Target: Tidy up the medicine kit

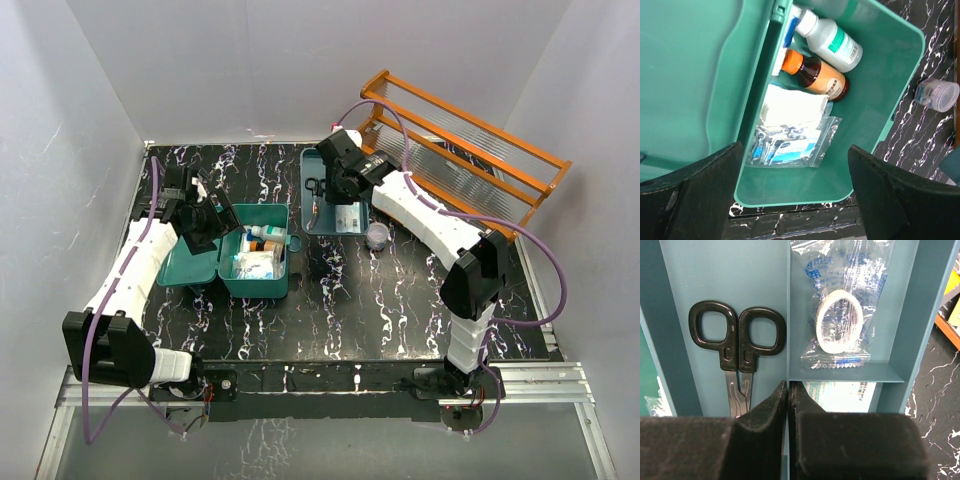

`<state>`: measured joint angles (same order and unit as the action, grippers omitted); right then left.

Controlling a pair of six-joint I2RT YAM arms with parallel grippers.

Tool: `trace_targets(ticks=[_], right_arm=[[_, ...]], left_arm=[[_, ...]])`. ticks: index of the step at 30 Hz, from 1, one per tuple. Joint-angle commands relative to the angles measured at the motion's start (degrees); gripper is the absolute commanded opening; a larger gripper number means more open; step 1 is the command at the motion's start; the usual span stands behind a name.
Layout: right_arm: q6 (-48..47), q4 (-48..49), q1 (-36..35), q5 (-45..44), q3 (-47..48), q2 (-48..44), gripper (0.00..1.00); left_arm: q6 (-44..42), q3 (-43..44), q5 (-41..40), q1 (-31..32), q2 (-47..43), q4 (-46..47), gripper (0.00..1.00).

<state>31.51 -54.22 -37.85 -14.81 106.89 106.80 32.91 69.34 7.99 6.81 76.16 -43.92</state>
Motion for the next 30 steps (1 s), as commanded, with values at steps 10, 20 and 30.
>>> trace_targets(ticks=[10, 20, 30], right_arm=[[0.63, 0.30, -1.62, -0.18, 6.29, 1.57, 0.00], [0.22, 0.34, -1.70, -0.14, 7.10, 1.65, 0.00], [0.22, 0.35, -2.27, -0.20, 7.44, 1.57, 0.00]], left_arm=[[-2.31, -2.94, 4.92, -0.04, -0.74, 0.59, 0.83], [-1.84, -1.14, -4.69, -0.04, -2.10, -0.89, 0.85], [-1.51, -6.69, 6.71, -0.04, -0.56, 4.61, 0.84]])
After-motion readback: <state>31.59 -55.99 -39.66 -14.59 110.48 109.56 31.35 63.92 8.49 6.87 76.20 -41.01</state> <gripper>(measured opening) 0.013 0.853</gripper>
